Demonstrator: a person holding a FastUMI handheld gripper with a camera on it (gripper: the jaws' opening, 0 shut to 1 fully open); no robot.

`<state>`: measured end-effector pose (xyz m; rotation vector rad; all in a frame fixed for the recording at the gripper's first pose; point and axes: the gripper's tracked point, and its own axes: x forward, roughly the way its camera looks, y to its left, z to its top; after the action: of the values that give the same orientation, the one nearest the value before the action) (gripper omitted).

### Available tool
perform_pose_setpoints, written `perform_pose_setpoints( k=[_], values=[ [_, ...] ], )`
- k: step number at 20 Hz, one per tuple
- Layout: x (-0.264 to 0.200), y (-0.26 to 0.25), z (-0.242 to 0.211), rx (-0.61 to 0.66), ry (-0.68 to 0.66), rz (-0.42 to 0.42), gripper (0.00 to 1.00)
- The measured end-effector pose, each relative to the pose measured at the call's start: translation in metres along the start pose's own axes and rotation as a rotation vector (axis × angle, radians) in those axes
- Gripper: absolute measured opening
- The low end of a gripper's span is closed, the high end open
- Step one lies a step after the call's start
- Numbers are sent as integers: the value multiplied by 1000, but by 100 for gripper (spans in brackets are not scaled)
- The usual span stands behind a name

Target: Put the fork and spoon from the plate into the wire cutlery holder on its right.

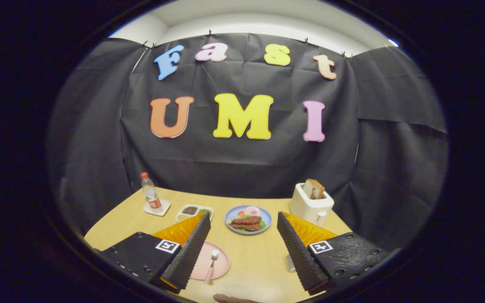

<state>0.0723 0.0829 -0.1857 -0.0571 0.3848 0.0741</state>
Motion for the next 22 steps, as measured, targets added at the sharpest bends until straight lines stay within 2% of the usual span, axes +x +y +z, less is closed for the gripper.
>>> perform_pose_setpoints(
  k=[7, 11, 15, 20, 22],
  values=[
    [65, 41, -118, 17, 314, 6, 96],
    [83, 56, -168, 30, 460, -12, 95],
    [92, 71, -194, -4, 522, -13, 92],
    [102, 80, -221, -34, 592, -13, 74],
    [104, 78, -233, -23, 625, -27, 62]
  ],
)
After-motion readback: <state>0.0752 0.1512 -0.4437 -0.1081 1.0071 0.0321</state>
